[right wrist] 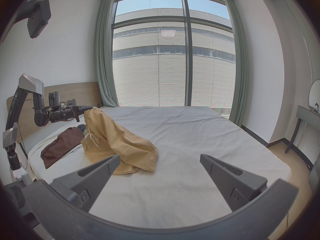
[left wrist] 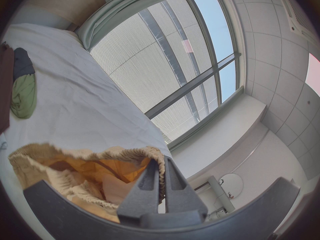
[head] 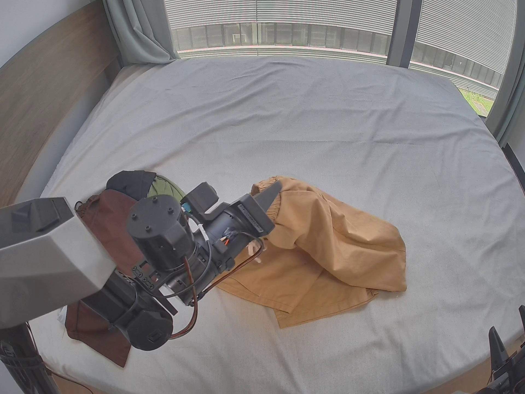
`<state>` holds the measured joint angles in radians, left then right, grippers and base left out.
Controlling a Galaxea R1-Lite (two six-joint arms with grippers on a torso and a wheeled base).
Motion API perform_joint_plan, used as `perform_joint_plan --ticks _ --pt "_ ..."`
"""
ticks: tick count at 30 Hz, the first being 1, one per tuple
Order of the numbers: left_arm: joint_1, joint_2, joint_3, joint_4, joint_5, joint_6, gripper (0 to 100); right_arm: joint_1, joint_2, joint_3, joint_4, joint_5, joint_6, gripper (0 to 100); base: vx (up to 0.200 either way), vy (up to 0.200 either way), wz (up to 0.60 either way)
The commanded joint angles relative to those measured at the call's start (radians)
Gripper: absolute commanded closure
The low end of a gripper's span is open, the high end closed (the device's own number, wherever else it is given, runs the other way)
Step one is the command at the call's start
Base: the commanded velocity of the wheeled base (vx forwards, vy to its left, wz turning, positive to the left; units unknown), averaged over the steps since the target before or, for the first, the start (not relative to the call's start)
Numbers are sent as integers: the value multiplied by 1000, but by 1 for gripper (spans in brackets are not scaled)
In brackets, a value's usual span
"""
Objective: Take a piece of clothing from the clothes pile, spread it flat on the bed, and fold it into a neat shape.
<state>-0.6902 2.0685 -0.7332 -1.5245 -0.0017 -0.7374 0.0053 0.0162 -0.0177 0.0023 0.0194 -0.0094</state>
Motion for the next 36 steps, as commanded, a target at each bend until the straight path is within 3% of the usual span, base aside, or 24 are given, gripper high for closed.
perform_joint_plan --ticks 1,5,14,23,29,33,36 --pt "44 10 60 -22 -17 15 100 1 -16 16 2 1 -1 0 0 0 0" --pt "75 -19 97 -20 -23 27 100 1 -16 16 4 1 -1 0 0 0 0" --pt "190 -93 250 -22 -155 148 100 1 -16 16 4 1 -1 0 0 0 0" --pt "301 -123 317 -25 -279 156 100 -1 -16 15 4 1 0 0 0 0 0" --pt "333 -123 331 -25 -322 174 100 -2 -16 16 4 2 -1 0 0 0 0" --pt "340 -87 336 -25 -328 259 100 -1 -16 16 1 2 0 0 0 0 0" --pt "342 -79 345 -26 -325 268 100 -1 -16 16 1 2 0 0 0 0 0"
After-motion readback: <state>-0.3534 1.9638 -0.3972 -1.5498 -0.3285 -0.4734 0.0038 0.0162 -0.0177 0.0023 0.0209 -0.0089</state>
